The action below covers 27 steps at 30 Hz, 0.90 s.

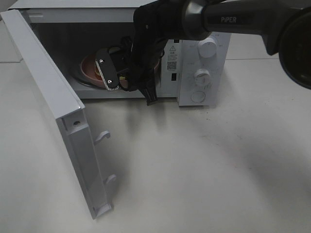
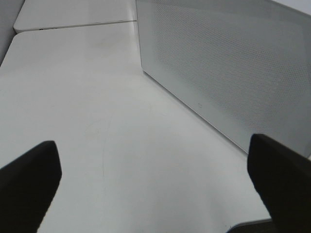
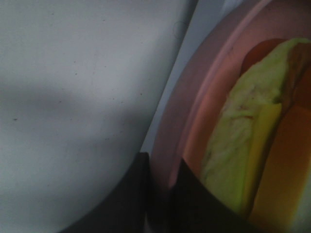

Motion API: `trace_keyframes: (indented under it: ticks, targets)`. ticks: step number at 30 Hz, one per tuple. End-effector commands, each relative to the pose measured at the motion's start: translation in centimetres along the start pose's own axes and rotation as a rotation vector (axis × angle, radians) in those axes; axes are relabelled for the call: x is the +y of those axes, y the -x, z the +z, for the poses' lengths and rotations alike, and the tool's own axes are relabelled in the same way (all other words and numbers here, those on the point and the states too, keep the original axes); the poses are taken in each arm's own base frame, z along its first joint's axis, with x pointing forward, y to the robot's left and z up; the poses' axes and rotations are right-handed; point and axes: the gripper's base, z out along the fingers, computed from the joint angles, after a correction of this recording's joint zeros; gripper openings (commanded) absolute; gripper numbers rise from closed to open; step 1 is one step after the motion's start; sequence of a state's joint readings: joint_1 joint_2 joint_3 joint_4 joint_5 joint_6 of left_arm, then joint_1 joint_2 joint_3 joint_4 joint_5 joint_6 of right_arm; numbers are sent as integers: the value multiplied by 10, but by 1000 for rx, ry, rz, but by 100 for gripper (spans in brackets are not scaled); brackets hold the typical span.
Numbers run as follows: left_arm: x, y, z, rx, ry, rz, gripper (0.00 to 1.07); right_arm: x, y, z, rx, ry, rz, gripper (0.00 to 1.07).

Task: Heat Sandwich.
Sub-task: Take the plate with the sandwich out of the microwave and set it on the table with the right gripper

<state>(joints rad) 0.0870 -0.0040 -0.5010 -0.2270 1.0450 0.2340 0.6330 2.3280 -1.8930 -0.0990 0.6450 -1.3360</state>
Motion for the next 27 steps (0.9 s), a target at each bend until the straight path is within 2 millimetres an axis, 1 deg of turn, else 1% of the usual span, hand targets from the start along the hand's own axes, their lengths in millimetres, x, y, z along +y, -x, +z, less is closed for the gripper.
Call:
trace_keyframes:
  ticks: [1, 3, 6, 7, 13, 16, 24, 25, 27]
  targets:
    - [-1, -2, -3, -30, 3, -2, 101, 1, -2, -13, -5, -10, -22, 0]
    - [-1, -2, -3, -30, 3, -2, 101, 3, -2, -13, -5, -8, -24, 0]
    - [-1, -2, -3, -30, 3, -2, 101, 10, -3, -18, -6, -8, -52, 0]
    - [-1, -2, -3, -30, 3, -2, 101, 13, -4, -23, -9, -15, -61, 0]
    - [-1, -2, -3, -30, 3, -2, 101, 21, -6, -31, -11, -17, -84, 0]
    - [-1, -2, -3, -30, 3, -2, 101, 27, -6, -41, -21, -23, -104, 0]
    - [-1, -2, -3, -30, 3, -2, 101, 38, -8, -52, -26, -20, -137, 0]
    - [-1, -2, -3, -30, 3, -2, 101, 41, -4, -55, -32, -23, -147, 0]
    - [-1, -2, -3, -30, 3, -2, 101, 41, -4, -57, -33, -30, -150, 0]
